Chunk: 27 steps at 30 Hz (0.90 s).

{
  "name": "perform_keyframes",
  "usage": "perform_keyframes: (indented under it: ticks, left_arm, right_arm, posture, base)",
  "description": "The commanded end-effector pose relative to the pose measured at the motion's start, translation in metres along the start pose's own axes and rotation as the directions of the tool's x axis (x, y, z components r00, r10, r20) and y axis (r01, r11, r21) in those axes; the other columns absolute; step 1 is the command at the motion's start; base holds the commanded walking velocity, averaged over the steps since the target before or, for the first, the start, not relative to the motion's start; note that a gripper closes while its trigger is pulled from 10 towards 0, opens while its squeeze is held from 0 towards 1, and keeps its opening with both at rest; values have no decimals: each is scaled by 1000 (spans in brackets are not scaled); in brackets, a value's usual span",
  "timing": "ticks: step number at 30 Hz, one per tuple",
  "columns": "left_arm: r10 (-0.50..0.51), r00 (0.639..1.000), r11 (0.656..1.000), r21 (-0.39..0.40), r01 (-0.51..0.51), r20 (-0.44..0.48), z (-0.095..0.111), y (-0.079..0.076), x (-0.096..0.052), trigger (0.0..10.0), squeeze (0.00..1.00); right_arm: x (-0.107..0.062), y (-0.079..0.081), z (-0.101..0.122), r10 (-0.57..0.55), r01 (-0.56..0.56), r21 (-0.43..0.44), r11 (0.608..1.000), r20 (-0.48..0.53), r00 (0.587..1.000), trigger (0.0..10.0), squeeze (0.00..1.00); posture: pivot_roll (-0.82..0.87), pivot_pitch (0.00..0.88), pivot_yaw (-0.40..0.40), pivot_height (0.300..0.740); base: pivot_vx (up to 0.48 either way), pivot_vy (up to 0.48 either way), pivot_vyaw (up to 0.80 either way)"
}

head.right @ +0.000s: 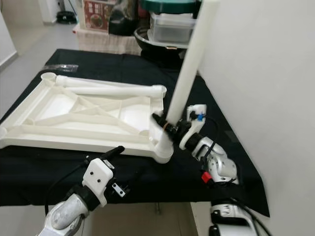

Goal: Building children table

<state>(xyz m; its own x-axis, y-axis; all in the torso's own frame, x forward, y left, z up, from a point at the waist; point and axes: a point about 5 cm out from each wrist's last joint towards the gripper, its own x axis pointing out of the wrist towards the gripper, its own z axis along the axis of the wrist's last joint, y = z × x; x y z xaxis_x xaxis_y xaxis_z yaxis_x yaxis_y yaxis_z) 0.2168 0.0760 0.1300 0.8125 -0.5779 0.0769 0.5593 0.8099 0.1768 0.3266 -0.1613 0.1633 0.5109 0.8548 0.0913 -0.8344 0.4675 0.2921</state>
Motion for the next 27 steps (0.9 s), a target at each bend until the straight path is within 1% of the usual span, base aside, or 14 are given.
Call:
perform_keyframes:
  ticks: [1,6,7,8,9,13,17,18,20,22,23,24,26,27]
  left_arm:
    - [-5,1000,1000,-3,5,-2,-1,-1,0,10000,0]
    - [-6,1000,1000,0,6,-6,-2,-1,-1,10000,0]
    - [-6,1000,1000,1,6,-7,-3,-1,-1,10000,0]
    - [-6,1000,1000,1,6,-7,-3,-1,-1,10000,0]
    - [-6,1000,1000,1,6,-8,-3,-1,-1,10000,0]
    - [-6,1000,1000,5,7,-9,-3,-1,-2,10000,0]
    - [-5,1000,1000,5,5,-10,-4,-1,-2,10000,0]
    - [-5,1000,1000,6,5,-10,-4,-1,-2,10000,0]
    - [-5,1000,1000,5,6,-11,-4,-1,-2,10000,0]
    - [-6,1000,1000,4,6,-11,-4,-1,-2,10000,0]
    - [-6,1000,1000,4,6,-12,-4,-1,-2,10000,0]
    - [-6,1000,1000,4,6,-12,-4,-1,-2,10000,0]
    - [-7,1000,1000,3,7,-12,-4,-2,-2,10000,0]
    - [-7,1000,1000,3,7,-12,-4,-2,-2,10000,0]
  right_arm:
    - [10,14,-6,194,-194,5,981,-54,979,10000,0]
    - [19,16,-10,256,-264,-44,964,-127,958,10000,0]
    - [23,14,-12,237,-248,-69,966,-142,961,3922,0]
    - [23,14,-12,237,-248,-69,966,-142,961,3922,0]
    - [27,12,-13,204,-216,-73,974,-141,969,0,0]
    - [32,1,-17,63,-85,-152,985,-142,988,0,0]
    - [32,-5,-16,-23,4,-160,987,-119,993,0,0]
    - [30,-16,-15,-184,166,-179,970,-88,979,0,0]
    - [23,-34,-13,-469,458,-187,869,-16,883,0,0]
    - [21,-38,-12,-522,513,-186,838,0,853,0,0]
    - [12,-47,-13,-667,663,-141,735,26,745,0,0]
    - [12,-47,-13,-667,663,-141,735,26,745,0,0]
    - [-8,-58,-18,-891,892,-35,450,43,451,0,0]
    - [-8,-58,-18,-891,892,-35,450,43,451,0,0]
  posture:
    - [123,0,-114,740]
    - [127,0,-117,740]
    - [131,0,-116,740]
    - [131,0,-116,740]
    - [131,0,-116,740]
    - [133,0,-117,740]
    - [128,0,-114,740]
    - [126,0,-114,740]
    - [122,0,-113,740]
    - [122,0,-113,740]
    - [116,0,-110,740]
    - [116,0,-110,740]
    - [111,0,-109,740]
    - [111,0,-109,740]
  base:
    - [0,0,0]
    - [0,0,0]
    - [0,0,0]
    - [0,0,0]
    - [0,0,0]
    - [0,0,0]
    - [0,0,0]
    - [0,0,0]
    - [0,0,0]
    - [0,0,0]
    - [0,0,0]
    - [0,0,0]
    - [0,0,0]
    - [0,0,0]
